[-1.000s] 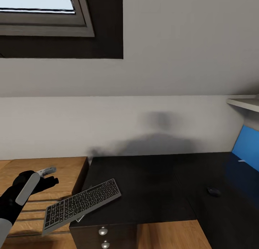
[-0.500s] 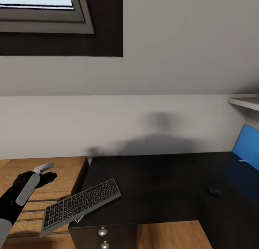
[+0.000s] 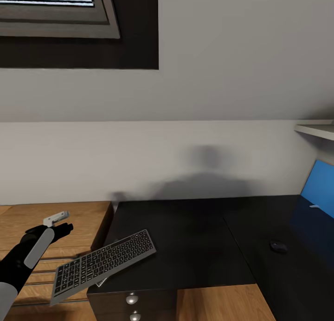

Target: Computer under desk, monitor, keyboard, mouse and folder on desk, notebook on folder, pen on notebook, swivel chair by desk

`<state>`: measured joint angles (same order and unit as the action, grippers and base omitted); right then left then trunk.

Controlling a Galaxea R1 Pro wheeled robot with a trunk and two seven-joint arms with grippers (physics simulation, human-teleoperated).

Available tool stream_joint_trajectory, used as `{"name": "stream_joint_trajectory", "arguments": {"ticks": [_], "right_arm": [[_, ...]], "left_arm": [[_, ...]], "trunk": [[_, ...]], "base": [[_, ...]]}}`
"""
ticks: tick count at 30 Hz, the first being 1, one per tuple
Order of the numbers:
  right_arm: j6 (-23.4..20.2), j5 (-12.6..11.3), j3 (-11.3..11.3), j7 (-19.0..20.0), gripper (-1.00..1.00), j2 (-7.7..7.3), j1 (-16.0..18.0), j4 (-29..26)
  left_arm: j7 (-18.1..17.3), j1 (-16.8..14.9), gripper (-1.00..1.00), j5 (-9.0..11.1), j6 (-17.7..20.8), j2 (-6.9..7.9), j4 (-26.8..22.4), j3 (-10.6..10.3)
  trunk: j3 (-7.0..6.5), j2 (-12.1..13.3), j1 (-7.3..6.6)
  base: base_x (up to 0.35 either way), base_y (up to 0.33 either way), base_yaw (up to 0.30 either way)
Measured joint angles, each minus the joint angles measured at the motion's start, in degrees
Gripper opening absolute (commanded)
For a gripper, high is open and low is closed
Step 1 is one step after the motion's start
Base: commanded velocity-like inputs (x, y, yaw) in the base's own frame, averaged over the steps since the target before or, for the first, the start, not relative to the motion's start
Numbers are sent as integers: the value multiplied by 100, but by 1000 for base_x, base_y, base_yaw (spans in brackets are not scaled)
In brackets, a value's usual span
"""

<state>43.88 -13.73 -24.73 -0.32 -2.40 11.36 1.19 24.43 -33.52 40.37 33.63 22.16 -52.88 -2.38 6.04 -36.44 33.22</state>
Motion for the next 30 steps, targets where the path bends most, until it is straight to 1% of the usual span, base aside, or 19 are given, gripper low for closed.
{"name": "stream_joint_trajectory", "arguments": {"ticks": [30], "right_arm": [[-1,0,-2,0,100,3,0,0]], "left_arm": [[-11,0,100,-7,-10,9,90,-10]], "trunk": [[541,-1206,660]], "base": [[0,0,0]]}}
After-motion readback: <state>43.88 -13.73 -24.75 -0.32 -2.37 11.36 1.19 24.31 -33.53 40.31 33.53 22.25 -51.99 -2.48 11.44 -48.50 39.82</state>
